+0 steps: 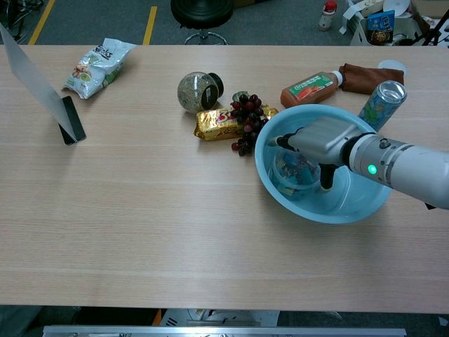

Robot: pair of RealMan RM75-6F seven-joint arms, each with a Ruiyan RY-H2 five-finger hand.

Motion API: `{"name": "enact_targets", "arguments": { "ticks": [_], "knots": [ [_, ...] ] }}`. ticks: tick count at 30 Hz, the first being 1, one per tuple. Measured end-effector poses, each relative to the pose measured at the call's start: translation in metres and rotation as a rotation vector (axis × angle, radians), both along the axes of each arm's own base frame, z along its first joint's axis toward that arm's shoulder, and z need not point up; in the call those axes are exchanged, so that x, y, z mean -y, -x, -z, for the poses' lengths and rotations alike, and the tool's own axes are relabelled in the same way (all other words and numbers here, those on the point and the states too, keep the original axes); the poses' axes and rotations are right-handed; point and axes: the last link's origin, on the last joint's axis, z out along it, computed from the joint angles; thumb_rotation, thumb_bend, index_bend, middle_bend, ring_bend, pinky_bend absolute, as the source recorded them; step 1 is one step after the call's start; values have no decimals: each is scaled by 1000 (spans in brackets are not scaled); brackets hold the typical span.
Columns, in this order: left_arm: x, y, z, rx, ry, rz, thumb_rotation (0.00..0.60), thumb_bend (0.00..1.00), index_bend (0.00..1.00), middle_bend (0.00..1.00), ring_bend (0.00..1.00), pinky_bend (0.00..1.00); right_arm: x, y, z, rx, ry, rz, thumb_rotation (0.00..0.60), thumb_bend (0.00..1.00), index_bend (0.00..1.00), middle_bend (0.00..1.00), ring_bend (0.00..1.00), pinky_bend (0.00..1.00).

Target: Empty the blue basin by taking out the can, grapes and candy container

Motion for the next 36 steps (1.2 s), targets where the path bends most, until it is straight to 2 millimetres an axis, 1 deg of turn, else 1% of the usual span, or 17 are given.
{"name": "enact_targets", "arguments": {
  "ticks": [4,7,11,13,15,20,23,28,32,36],
  "knots": [
    [0,1,0,-1,1,-1,600,270,286,234,195,170,1,1,2,-3,3,2,600,30,36,225,225,426],
    [0,1,0,0,3,-1,600,269,286,234,195,170,2,2,3,1,11,4,600,76,97,261,255,445],
    [-1,1,0,0,5,-1,600,269,286,234,195,170,3,2,2,7,27,1,600,176,190,320,309,476],
    [-1,0,0,1,5,2,600,269,286,234,195,170,3,3,2,10,31,4,600,200,237,345,334,492],
    [-1,0,0,1,4,3,600,269,286,234,195,170,4,3,1,10,34,3,600,207,283,376,361,514],
    [-2,-1,1,0,8,5,600,270,286,234,195,170,4,4,-5,21,39,8,600,209,309,396,386,537],
    [-4,-2,1,-1,9,8,600,270,286,234,195,170,5,2,-13,32,47,5,600,209,318,404,398,549],
    [-6,-4,1,-3,13,15,600,269,286,234,195,170,7,-7,-33,68,60,5,600,209,321,409,405,552],
    [-9,-6,2,-4,18,21,600,269,286,234,195,170,8,-20,-51,101,73,-13,600,209,323,410,405,552],
    [-10,-7,2,-5,20,26,600,270,286,234,195,170,9,-38,-67,155,75,-19,600,209,323,410,405,552]
  ]
}}
